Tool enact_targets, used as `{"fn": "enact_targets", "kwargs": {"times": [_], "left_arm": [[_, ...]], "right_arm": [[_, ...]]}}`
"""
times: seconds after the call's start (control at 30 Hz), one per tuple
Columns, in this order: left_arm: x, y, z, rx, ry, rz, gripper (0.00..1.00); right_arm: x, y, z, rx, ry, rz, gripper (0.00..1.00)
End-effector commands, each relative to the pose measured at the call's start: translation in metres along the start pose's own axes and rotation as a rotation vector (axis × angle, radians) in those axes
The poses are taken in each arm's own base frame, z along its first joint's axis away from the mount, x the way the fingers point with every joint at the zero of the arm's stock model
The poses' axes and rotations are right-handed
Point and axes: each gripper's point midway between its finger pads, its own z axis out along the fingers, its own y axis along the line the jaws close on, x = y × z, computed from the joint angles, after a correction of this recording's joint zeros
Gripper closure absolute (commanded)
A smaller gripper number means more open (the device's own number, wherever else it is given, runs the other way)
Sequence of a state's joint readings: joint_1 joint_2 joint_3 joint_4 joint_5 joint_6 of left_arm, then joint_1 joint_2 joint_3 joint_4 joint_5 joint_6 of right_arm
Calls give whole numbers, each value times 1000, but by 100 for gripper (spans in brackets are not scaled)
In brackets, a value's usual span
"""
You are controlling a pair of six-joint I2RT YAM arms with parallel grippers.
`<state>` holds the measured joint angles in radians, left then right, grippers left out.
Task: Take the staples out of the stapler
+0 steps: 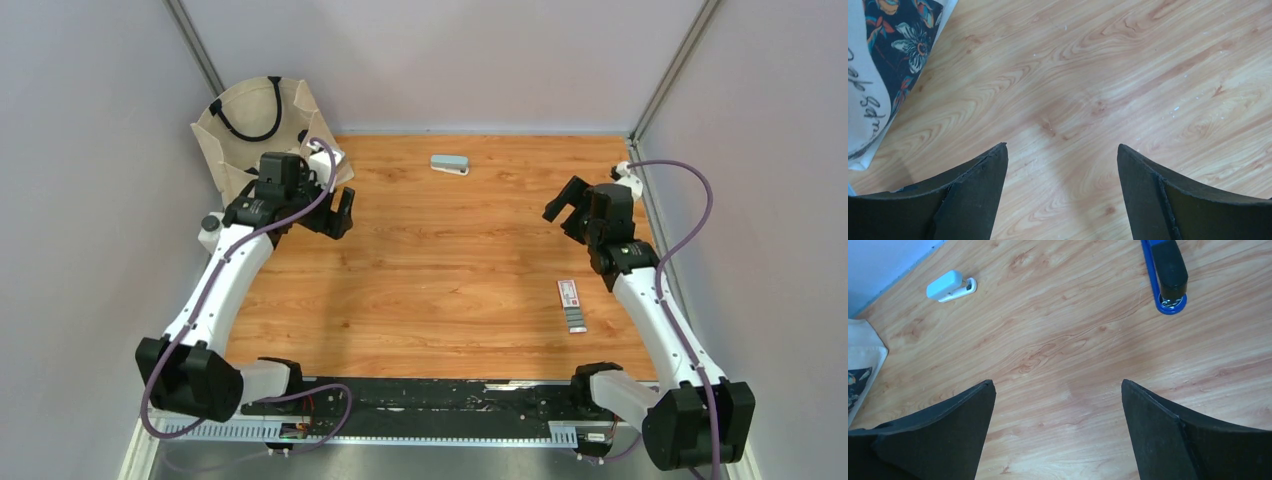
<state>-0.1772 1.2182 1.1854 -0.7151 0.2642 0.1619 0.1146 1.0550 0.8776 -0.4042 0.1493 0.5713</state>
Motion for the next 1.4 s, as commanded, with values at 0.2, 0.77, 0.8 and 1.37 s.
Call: {"fn": "enact_targets", "kwargs": {"times": [0.2, 0.77, 0.8, 1.37], "left_arm": [[-46, -6, 3, 58, -73, -19, 11], [-32, -1, 69, 156, 87, -60, 11], [-28, -1, 69, 155, 96, -56, 11], [0, -8, 60, 170, 153, -42, 11]], "right_arm": [[10, 92, 48, -187, 50, -326, 0], [36, 196, 224, -291, 126, -336, 0], [43, 196, 237, -282, 134, -329, 0], [61, 223, 300, -359, 148, -198, 0]]}}
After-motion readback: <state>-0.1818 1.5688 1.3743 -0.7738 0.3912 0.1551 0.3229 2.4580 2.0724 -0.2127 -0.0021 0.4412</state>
